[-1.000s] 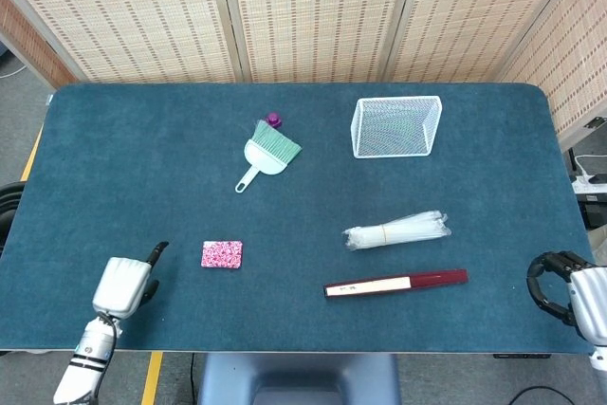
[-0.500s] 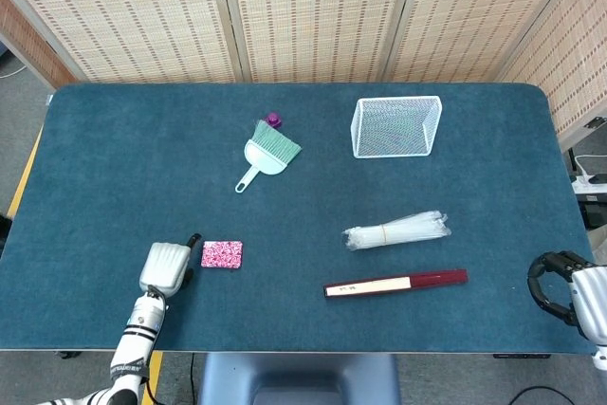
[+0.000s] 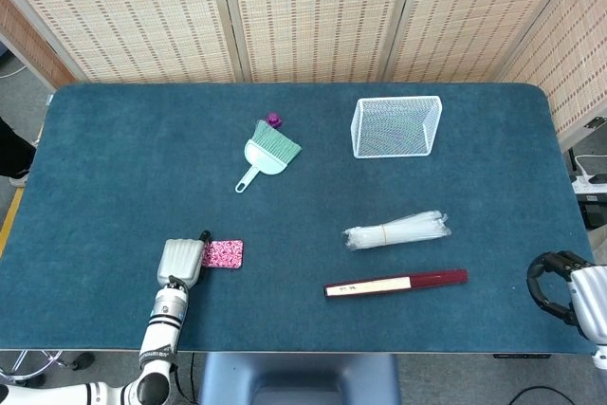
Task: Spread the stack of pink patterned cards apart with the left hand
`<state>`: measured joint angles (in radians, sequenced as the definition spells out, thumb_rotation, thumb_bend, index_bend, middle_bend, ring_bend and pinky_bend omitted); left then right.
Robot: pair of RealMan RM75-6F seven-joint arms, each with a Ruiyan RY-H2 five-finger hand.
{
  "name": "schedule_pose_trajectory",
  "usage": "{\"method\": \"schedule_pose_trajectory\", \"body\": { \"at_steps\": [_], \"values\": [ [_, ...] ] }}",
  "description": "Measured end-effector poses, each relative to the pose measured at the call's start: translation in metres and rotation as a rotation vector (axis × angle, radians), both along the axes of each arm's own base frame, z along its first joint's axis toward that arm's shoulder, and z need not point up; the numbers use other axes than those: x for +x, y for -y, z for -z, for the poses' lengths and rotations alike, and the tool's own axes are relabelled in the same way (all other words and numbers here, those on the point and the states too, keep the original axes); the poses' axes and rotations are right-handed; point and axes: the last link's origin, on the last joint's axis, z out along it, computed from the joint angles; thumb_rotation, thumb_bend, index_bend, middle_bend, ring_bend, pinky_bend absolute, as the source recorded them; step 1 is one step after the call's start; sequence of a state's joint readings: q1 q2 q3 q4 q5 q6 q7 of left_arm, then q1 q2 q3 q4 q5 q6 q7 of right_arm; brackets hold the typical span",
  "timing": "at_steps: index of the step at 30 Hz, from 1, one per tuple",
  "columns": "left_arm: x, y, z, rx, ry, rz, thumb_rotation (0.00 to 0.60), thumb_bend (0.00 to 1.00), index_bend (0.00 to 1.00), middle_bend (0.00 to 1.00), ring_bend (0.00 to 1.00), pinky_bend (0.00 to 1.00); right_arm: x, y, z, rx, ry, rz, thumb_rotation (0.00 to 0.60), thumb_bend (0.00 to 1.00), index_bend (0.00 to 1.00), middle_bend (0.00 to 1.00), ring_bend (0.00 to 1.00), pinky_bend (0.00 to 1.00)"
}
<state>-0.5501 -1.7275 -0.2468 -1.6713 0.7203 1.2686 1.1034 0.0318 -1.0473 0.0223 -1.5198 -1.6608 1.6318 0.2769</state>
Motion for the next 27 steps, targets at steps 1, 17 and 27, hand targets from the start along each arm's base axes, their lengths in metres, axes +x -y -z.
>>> {"method": "schedule_pose_trajectory", "body": {
  "at_steps": [1,17,27],
  "values": [
    [0.003,0.000,0.001,0.003,-0.002,-0.005,0.600,0.36,0.20,1.00,1.00,1.00,0.000,0.000,0.000,0.001,0.000,0.000,0.600,0.46,0.65,0.58,0.52,0.80],
    [0.021,-0.001,0.002,0.016,-0.068,-0.071,0.600,0.36,0.19,1.00,1.00,1.00,0.000,-0.001,-0.001,0.009,0.003,-0.004,0.600,0.46,0.65,0.58,0.52,0.80],
    [0.033,0.007,0.003,-0.010,-0.044,-0.102,0.600,0.36,0.12,1.00,1.00,1.00,0.000,-0.001,0.000,0.014,0.000,-0.004,0.600,0.46,0.65,0.58,0.52,0.80]
  ]
}}
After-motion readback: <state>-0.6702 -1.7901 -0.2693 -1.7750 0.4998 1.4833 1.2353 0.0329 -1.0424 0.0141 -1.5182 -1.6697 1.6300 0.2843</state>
